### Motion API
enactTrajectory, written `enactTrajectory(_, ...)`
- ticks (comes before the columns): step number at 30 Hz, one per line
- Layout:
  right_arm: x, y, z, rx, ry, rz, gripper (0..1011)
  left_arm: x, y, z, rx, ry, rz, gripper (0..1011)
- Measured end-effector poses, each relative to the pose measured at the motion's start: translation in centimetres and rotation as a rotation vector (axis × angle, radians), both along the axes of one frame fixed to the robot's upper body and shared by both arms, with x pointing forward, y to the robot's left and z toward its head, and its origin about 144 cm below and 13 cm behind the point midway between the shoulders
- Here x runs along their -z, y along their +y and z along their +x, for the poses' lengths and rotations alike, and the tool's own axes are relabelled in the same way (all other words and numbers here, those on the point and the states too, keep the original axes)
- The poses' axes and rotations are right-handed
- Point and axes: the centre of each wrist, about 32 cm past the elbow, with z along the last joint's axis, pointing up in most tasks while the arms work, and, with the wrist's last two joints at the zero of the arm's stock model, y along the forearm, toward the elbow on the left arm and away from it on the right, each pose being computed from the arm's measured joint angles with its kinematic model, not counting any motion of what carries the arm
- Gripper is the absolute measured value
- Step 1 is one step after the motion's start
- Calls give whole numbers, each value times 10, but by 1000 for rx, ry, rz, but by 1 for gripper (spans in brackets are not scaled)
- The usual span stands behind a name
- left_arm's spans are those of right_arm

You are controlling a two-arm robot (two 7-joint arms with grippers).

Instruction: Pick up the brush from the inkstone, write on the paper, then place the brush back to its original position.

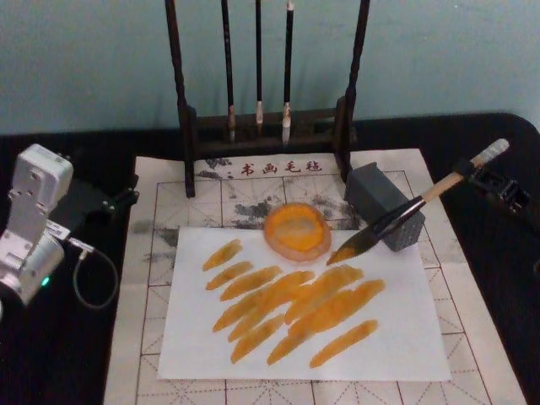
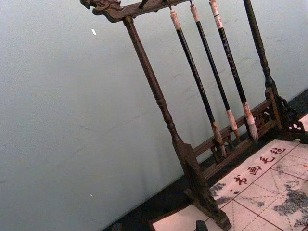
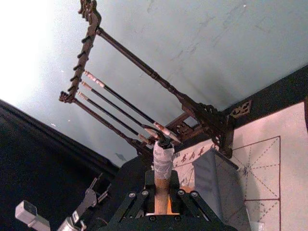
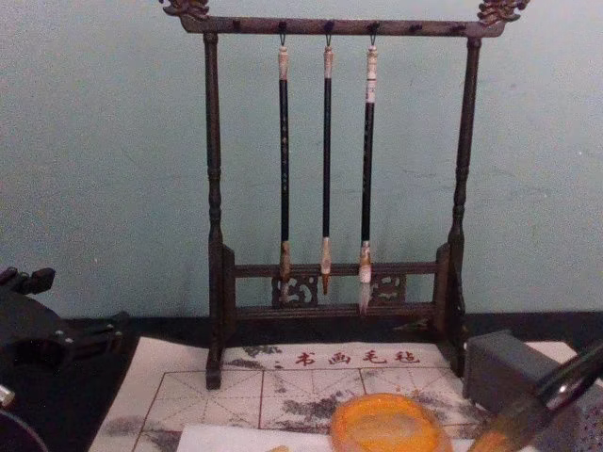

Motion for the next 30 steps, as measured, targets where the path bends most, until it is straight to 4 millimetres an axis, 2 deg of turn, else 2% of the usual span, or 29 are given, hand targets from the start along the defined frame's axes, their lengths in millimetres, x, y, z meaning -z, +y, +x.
enactTrajectory(16,2,-17,-4,-83,2,-57,194,0,0,0,0,0,0,1001)
enactTrajectory(30,3,-16,-4,-78,1,-71,194,0,0,0,0,0,0,1001)
